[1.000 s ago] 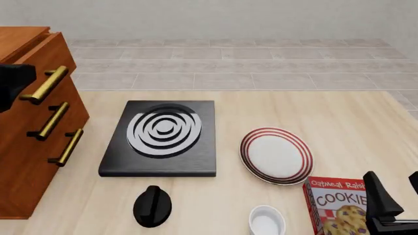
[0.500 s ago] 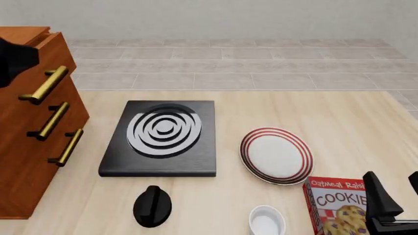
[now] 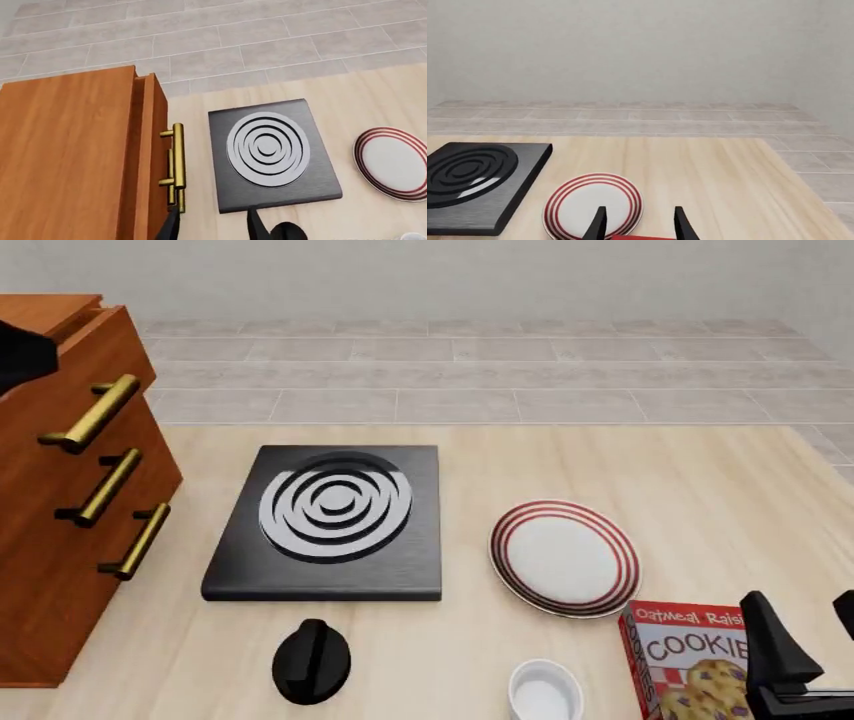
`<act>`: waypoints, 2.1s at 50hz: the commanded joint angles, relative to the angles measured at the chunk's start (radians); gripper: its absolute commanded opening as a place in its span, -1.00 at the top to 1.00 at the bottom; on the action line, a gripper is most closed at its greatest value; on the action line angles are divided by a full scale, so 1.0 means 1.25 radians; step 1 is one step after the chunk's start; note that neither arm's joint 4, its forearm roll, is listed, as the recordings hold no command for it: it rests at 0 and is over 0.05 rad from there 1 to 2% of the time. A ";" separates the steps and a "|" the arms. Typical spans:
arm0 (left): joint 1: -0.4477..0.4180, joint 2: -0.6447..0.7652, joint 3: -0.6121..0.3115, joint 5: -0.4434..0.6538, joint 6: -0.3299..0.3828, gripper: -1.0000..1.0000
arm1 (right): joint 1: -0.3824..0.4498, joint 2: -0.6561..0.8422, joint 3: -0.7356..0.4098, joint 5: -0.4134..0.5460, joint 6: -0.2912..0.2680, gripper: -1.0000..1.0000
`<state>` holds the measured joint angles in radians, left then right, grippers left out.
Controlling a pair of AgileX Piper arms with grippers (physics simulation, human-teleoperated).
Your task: Pick the akita bowl in the top layer of the wooden cabinet and place it on the plate.
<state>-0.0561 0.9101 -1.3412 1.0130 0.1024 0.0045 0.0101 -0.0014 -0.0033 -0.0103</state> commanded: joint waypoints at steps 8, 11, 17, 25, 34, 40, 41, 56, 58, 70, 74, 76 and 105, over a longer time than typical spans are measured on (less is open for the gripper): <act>0.079 -0.002 0.001 0.024 0.056 -1.00 | 0.004 -0.005 0.000 0.005 -0.003 -1.00; 0.088 -0.001 0.002 0.025 0.064 -1.00 | 0.004 -0.004 0.000 0.004 -0.003 -1.00; 0.113 -0.006 0.019 0.018 0.081 -1.00 | 0.004 0.000 0.000 0.001 -0.005 -1.00; 0.135 -0.009 0.036 0.007 0.098 -1.00 | 0.006 0.001 0.000 0.000 -0.006 -1.00; 0.153 -0.016 0.071 -0.007 0.117 -1.00 | 0.005 0.001 0.000 0.000 -0.007 -1.00; 0.166 -0.014 0.085 -0.015 0.120 -1.00 | 0.004 0.003 0.000 -0.001 -0.008 -1.00; 0.170 -0.017 0.091 -0.018 0.137 -1.00 | 0.004 0.003 0.000 -0.002 -0.008 -1.00; 0.222 -0.018 0.138 -0.053 0.201 -1.00 | 0.003 0.000 0.000 0.002 -0.008 -1.00; 0.223 -0.019 0.143 -0.056 0.206 -1.00 | 0.003 -0.001 0.000 0.002 -0.009 -1.00; 0.255 -0.019 0.170 -0.077 0.256 -1.00 | 0.001 0.000 0.001 0.003 -0.009 -1.00; 0.254 -0.019 0.167 -0.078 0.250 -1.00 | 0.002 0.001 0.001 0.004 -0.010 -1.00; 0.253 -0.020 0.170 -0.079 0.252 -1.00 | 0.002 0.000 0.001 0.004 -0.010 -1.00; 0.239 -0.042 0.261 -0.113 0.225 -1.00 | -0.001 0.004 0.001 -0.001 -0.010 -1.00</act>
<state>0.2423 0.8687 -1.0524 0.8861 0.3903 0.0039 0.0112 -0.0006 -0.0003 -0.0221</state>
